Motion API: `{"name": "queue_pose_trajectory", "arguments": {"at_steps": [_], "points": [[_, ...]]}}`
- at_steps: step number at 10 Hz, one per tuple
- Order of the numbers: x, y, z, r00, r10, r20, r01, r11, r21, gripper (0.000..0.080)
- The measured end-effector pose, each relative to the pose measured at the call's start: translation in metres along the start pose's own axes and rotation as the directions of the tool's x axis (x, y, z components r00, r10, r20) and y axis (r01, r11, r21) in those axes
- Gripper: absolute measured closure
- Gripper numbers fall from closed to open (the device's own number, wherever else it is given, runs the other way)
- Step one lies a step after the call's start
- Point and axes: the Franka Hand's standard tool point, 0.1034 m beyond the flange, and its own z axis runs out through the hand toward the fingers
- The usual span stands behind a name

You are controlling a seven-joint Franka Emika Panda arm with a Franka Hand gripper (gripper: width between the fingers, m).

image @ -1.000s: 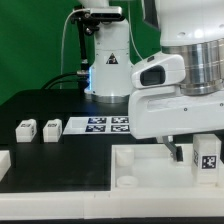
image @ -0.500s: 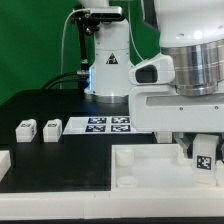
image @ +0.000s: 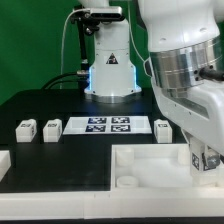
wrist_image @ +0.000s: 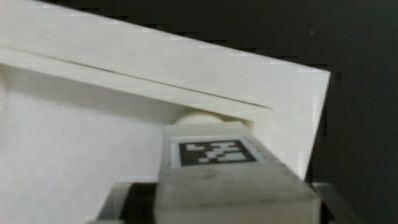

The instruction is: Assemble one leg

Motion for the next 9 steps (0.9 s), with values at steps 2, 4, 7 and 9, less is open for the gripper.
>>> {"name": "queue_pose_trajectory", "arguments": {"at_steps": [2, 4, 7, 9], "points": [[-0.001, 0.001, 0.001, 1.000, -0.016, -0.002, 0.016, 1.000, 0.001, 0.0506], [-0.003, 0.001, 0.001, 0.993, -0.116, -0.002, 0.116, 0.993, -0.001, 0.0450], [-0.016, -0.001, -0.004, 0.824, -0.566, -0.014, 0.566, 0.824, -0.015, 0.0174], [-0.011, 0.000, -0.002, 0.721, -0.693, -0.011, 0.692, 0.721, -0.022, 0.0157]]}}
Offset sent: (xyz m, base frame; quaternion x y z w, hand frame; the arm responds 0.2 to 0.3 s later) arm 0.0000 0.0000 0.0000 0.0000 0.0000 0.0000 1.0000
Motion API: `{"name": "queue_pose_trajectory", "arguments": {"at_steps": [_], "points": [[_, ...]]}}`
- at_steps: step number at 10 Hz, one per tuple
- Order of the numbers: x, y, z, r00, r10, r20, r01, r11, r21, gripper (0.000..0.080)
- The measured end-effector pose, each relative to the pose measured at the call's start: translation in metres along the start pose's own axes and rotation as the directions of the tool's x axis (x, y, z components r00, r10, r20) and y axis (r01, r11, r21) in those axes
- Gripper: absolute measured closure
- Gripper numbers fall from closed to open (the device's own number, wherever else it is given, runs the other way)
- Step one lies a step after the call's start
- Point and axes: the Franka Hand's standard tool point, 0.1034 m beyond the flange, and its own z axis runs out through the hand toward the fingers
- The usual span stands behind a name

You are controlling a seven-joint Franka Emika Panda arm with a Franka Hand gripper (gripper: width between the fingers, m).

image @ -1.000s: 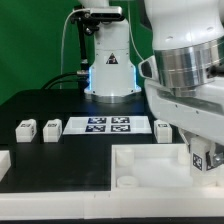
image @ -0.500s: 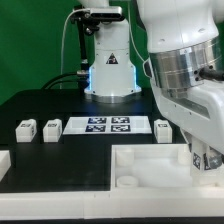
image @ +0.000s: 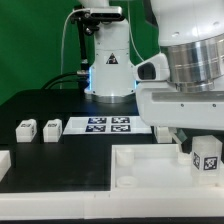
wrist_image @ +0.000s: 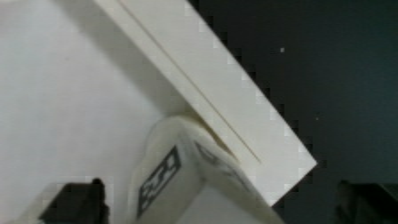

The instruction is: Assemble one leg

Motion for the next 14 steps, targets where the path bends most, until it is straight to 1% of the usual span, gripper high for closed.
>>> {"name": "queue_pose_trajectory", "arguments": {"at_steps": [1, 2, 3, 4, 5, 6, 7, 8, 9, 10, 12, 13, 14], "points": [[0.000, 0.000, 0.000, 0.997, -0.081, 0.000, 0.081, 0.997, -0.001, 0.0151], [0.002, 0.002, 0.000, 0.970, -0.244, -0.003, 0.244, 0.970, -0.009, 0.0151], [0.006, 0.004, -0.001, 0.903, -0.429, -0.005, 0.429, 0.903, -0.030, 0.0150], [0.010, 0.004, -0.002, 0.828, -0.561, -0.007, 0.560, 0.827, -0.042, 0.0150], [0.011, 0.004, -0.002, 0.783, -0.622, -0.014, 0.621, 0.782, -0.046, 0.0150], [0.011, 0.004, -0.002, 0.791, -0.612, -0.014, 0.611, 0.791, -0.045, 0.0150], [0.011, 0.004, -0.002, 0.813, -0.582, -0.016, 0.580, 0.813, -0.045, 0.0256], [0.011, 0.004, -0.002, 0.825, -0.565, -0.016, 0.564, 0.824, -0.043, 0.0256], [0.010, 0.004, -0.001, 0.883, -0.469, -0.021, 0.468, 0.883, -0.040, 0.0435], [0.013, 0.006, -0.002, 0.937, -0.349, -0.029, 0.348, 0.937, -0.039, 0.0505], [0.014, 0.008, -0.002, 0.998, -0.047, -0.041, 0.046, 0.998, -0.035, 0.0505], [0.014, 0.009, -0.002, 0.986, 0.158, -0.049, -0.160, 0.987, -0.032, 0.0505], [0.013, 0.010, -0.001, 0.931, 0.361, -0.046, -0.362, 0.932, -0.022, 0.0505]]}}
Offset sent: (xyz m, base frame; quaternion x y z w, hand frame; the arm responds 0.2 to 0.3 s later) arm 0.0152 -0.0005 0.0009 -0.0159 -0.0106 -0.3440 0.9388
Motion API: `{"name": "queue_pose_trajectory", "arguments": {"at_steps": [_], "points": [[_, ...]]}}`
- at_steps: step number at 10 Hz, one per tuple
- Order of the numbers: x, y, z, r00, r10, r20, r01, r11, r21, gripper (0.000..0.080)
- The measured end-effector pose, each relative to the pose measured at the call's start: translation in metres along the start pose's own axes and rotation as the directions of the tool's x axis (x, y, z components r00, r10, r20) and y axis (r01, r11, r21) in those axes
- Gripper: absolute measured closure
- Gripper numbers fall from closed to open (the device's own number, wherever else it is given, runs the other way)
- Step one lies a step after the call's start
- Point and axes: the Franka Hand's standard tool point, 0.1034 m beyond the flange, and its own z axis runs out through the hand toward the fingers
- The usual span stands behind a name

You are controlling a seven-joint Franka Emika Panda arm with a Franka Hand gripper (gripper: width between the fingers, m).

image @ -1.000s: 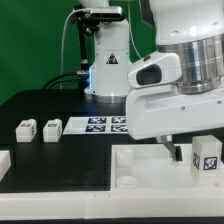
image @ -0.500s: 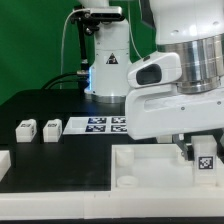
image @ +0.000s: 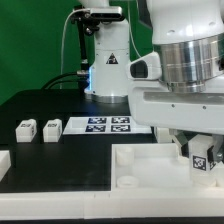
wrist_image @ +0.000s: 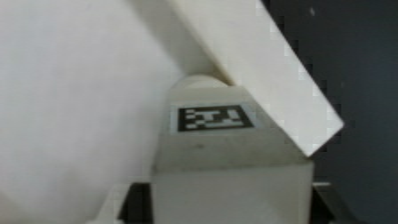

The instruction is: Assemble one leg

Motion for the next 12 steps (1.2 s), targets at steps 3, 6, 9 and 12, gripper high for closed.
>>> {"name": "queue_pose_trajectory", "arguments": {"at_steps": [3, 6, 9, 12], "points": [[-0.0028, 0.0021, 0.0012, 0.899, 0.435, 0.041, -0.436, 0.900, -0.005, 0.0505], [-0.0031, 0.0026, 0.0014, 0.872, 0.488, 0.045, -0.488, 0.873, -0.008, 0.0393], [-0.0063, -0.0030, 0.0024, 0.980, 0.197, 0.017, -0.197, 0.980, 0.019, 0.0172], [-0.0067, -0.0032, 0.0030, 0.995, -0.099, 0.006, 0.099, 0.995, 0.024, 0.0156]]}}
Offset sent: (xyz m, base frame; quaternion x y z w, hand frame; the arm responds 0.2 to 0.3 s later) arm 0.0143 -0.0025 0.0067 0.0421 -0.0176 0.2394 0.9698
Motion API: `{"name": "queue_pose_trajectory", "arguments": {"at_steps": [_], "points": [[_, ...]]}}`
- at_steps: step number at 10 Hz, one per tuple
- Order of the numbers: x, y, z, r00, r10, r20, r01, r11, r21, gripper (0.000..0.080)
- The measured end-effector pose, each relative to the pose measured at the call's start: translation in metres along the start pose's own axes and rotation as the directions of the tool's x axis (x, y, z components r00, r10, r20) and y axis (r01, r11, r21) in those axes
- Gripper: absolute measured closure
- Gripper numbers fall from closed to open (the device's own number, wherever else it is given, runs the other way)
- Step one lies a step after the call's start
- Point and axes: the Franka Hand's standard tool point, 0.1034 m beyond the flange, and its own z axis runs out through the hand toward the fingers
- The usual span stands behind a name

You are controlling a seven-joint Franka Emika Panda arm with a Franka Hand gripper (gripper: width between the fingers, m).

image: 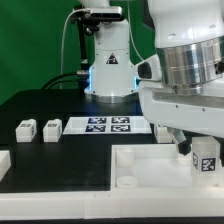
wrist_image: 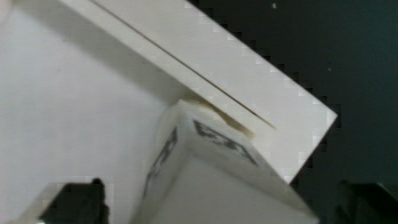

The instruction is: Assemble one leg

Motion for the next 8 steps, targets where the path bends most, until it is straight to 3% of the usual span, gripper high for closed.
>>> {"name": "queue_pose_trajectory", "arguments": {"at_steps": [2, 4, 5, 6, 8], "points": [[0.0000, 0.0000, 0.0000, 0.984, -0.176, -0.001, 0.176, 0.984, -0.002, 0.0150], [-0.0060, -0.0051, -0.0037, 0.858, -0.513, -0.020, 0.511, 0.857, -0.063, 0.0150], [-0.0078, -0.0055, -0.0027, 0.768, -0.641, -0.011, 0.638, 0.766, -0.079, 0.0150], [-0.0071, -0.0050, -0.0025, 0.771, -0.637, -0.011, 0.635, 0.769, -0.078, 0.0150], [-0.0074, -0.0051, -0.0023, 0.798, -0.602, -0.014, 0.600, 0.796, -0.077, 0.0409]]}}
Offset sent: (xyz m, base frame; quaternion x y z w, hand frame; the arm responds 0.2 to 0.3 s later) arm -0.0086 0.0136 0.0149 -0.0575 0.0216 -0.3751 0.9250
